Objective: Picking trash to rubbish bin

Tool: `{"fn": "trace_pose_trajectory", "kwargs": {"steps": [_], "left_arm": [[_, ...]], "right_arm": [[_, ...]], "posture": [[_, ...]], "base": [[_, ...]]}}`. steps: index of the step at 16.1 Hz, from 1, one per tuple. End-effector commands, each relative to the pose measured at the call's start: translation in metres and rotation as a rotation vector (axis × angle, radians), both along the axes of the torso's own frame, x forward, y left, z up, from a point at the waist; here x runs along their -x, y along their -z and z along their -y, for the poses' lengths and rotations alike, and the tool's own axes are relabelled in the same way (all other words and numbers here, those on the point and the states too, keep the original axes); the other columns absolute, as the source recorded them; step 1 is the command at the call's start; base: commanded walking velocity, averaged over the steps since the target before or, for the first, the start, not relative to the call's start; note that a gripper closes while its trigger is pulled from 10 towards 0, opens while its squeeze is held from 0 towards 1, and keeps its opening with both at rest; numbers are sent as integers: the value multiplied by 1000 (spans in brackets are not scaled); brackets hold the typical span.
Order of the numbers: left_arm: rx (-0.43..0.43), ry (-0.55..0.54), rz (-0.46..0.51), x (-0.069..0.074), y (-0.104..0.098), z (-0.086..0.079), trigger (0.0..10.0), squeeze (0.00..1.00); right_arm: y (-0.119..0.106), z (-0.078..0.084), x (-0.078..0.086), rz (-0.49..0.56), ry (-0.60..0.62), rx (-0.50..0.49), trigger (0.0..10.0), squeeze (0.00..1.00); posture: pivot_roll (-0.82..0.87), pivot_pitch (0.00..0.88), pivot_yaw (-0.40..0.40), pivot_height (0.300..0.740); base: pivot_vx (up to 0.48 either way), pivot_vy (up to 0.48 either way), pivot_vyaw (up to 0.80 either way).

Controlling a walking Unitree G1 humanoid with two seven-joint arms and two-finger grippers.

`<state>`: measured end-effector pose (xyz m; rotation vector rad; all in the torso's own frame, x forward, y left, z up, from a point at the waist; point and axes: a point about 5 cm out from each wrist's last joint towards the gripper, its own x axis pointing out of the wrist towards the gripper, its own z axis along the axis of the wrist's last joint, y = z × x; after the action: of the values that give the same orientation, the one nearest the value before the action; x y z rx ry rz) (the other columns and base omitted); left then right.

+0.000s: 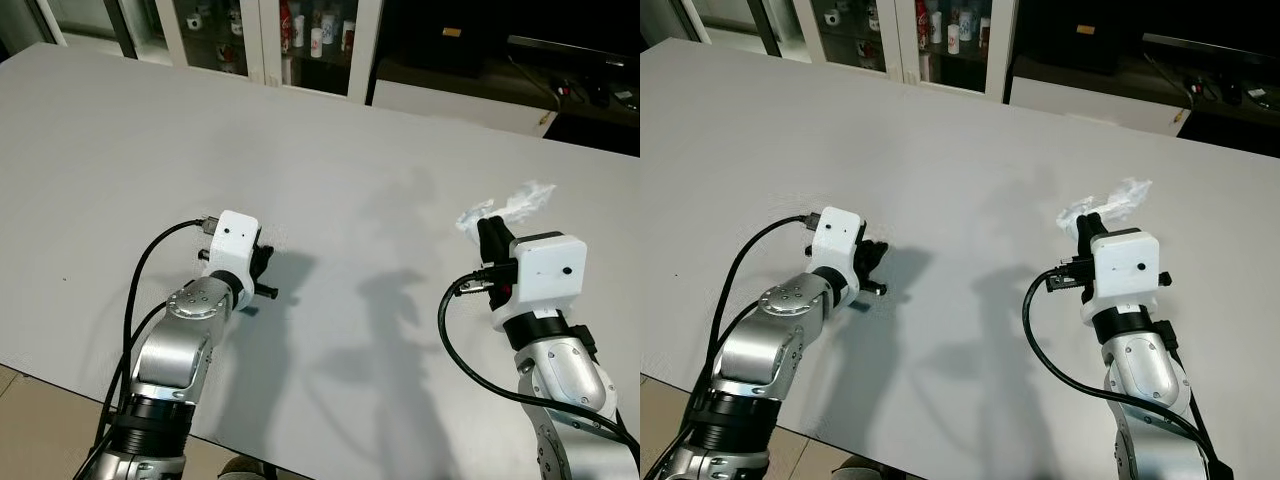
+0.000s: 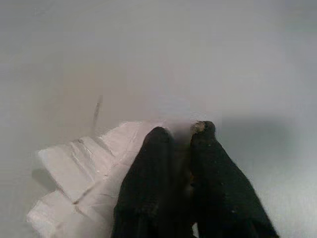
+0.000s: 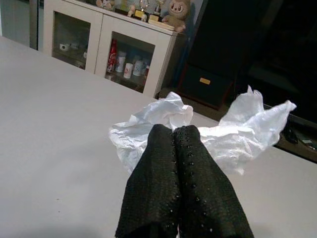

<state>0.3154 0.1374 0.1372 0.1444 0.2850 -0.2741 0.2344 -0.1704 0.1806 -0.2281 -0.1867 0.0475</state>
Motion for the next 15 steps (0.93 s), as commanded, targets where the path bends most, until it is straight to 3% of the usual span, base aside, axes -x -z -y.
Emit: {"fn": "trace_pose_trajectory", "kwargs": {"steps": [1,2,3,6,10,12,15], "left_arm": [[-11,21,30,-3,-1,6,0,0],[-7,22,43,-4,-3,8,0,0],[-17,38,136,-8,-12,12,0,0],[-33,28,247,-13,-22,14,0,0],[-68,5,492,-20,-52,18,0,0],[-92,-65,633,-24,-67,17,0,0],[-136,-94,665,-26,-63,16,0,0]], "right_arm": [[0,6,-1,4,19,4,10000,0],[0,6,-2,5,19,5,10000,0],[-2,7,-3,12,21,8,10000,0],[-2,8,-5,16,23,11,10000,0],[-3,9,-6,22,21,15,10000,0],[-5,8,-9,30,15,14,10000,0],[-4,6,-9,34,14,3,10000,0]], "posture": [[134,120,-31,740],[134,120,-31,740],[132,112,-34,740],[130,108,-36,740],[133,99,-45,740],[134,97,-47,740],[134,97,-47,740]], "base": [[0,0,0],[0,0,0],[0,0,0],[0,0,0],[0,0,0],[0,0,0],[0,0,0]]}}
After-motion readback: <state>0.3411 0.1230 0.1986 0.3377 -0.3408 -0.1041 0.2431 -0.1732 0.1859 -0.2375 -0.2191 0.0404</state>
